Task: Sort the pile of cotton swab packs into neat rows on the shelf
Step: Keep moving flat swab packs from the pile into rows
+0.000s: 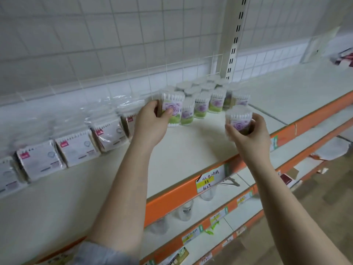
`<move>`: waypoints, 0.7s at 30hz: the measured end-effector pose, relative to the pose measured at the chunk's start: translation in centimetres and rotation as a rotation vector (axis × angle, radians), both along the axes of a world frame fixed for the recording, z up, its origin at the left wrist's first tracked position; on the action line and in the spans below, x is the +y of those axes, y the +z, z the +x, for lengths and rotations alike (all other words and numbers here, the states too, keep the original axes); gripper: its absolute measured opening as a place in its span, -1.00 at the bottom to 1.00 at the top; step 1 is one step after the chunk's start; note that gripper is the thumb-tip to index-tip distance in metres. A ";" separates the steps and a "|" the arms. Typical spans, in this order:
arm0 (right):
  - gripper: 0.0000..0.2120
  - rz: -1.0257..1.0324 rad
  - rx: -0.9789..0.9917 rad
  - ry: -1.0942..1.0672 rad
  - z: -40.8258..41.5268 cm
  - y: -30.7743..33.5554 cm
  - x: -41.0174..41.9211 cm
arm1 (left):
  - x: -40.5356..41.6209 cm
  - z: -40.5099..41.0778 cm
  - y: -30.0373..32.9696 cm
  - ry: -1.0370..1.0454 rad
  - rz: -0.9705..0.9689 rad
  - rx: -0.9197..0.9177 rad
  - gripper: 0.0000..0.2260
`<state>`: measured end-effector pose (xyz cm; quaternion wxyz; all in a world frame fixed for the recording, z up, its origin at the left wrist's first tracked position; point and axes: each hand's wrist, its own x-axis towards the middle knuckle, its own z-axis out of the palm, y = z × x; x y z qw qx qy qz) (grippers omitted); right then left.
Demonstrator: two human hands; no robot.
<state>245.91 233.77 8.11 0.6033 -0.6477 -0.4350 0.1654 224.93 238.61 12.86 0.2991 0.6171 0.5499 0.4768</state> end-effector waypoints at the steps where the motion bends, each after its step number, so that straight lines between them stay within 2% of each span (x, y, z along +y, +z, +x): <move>1: -0.49 0.000 0.014 0.004 0.6 -0.2 0.8 | 0.3 0.4 -0.1 0.003 -0.005 -0.002 -0.92; 6: -0.37 0.003 -0.063 0.101 3.6 -0.3 4.4 | 1.0 2.7 -0.8 0.068 -0.036 -0.014 -0.94; 13: -0.47 -0.059 -0.438 0.346 7.8 0.8 8.2 | 0.2 7.6 -2.1 0.239 -0.033 -0.042 -0.95; 15: -0.48 -0.088 -0.530 0.395 8.7 0.8 8.8 | -0.4 8.9 -2.7 0.294 -0.032 -0.025 -0.83; 18: -0.47 -0.085 -0.613 0.452 9.3 0.9 9.4 | -1.2 10.5 -3.5 0.343 -0.049 -0.050 -0.86; 21: -0.47 -0.062 -0.604 0.497 9.7 1.1 9.7 | -1.8 11.5 -4.0 0.319 -0.090 -0.047 -0.87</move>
